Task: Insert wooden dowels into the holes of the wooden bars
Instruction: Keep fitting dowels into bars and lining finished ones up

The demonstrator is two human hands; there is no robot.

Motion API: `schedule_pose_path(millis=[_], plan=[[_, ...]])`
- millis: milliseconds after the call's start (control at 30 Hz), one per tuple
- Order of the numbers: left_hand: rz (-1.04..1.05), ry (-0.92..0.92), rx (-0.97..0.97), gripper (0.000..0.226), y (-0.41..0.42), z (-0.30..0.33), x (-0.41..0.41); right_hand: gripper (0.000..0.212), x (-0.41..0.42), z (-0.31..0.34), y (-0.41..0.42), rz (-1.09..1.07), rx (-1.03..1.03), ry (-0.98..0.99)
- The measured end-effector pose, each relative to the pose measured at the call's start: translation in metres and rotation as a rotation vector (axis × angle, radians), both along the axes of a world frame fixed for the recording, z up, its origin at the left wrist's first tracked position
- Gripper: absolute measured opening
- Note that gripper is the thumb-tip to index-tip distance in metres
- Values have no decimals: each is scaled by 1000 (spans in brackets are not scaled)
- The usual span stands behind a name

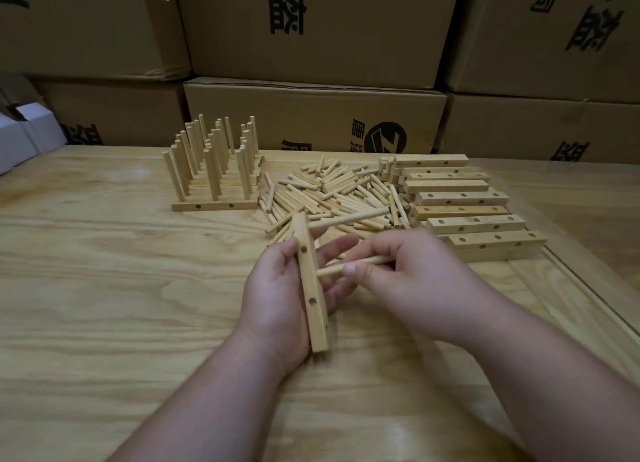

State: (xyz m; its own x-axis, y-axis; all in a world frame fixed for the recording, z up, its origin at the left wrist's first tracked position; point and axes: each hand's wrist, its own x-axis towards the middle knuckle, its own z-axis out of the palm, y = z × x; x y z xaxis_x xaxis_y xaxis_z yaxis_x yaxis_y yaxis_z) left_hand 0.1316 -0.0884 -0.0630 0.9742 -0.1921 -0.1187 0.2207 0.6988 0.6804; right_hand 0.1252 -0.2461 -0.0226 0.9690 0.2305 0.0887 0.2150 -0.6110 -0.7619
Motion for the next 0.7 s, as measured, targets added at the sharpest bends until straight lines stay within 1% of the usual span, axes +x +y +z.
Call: schedule_pose_path(millis=[67,133,167,267,367,400,433,467,533,567,600,633,700], plan=[[5,0,54,45,-3,-1,0,7,3,1,-3,-53,95,-17],[55,27,108,42,-7,-2,1,1,5,1,-4,-114,116,-75],[94,46,138,40,-9,-2,2,8,6,0,-5,-132,135,-92],[192,103,185,40,-11,-4,5,29,8,-1,-6,-98,356,-87],[220,144,113,40,-9,-2,7,43,11,-6,-10,-121,565,-89],[222,161,87,39,-8,-1,7,44,13,-11,-12,-145,557,-105],[223,177,64,38,-7,0,7,42,15,-17,-13,-167,465,-134],[222,192,44,38,-6,1,8,38,17,-24,-15,-173,303,-164],[221,205,25,38,-5,2,8,28,21,-35,-16,-144,-123,-197],[222,204,24,38,-4,2,8,27,22,-40,-16,-114,-297,-205],[224,201,23,38,-4,3,8,25,23,-43,-15,-90,-418,-208],[226,198,21,38,-4,3,8,23,23,-44,-14,-90,-484,-209],[226,195,12,38,-4,3,8,18,22,-42,-14,-146,-467,-211]])
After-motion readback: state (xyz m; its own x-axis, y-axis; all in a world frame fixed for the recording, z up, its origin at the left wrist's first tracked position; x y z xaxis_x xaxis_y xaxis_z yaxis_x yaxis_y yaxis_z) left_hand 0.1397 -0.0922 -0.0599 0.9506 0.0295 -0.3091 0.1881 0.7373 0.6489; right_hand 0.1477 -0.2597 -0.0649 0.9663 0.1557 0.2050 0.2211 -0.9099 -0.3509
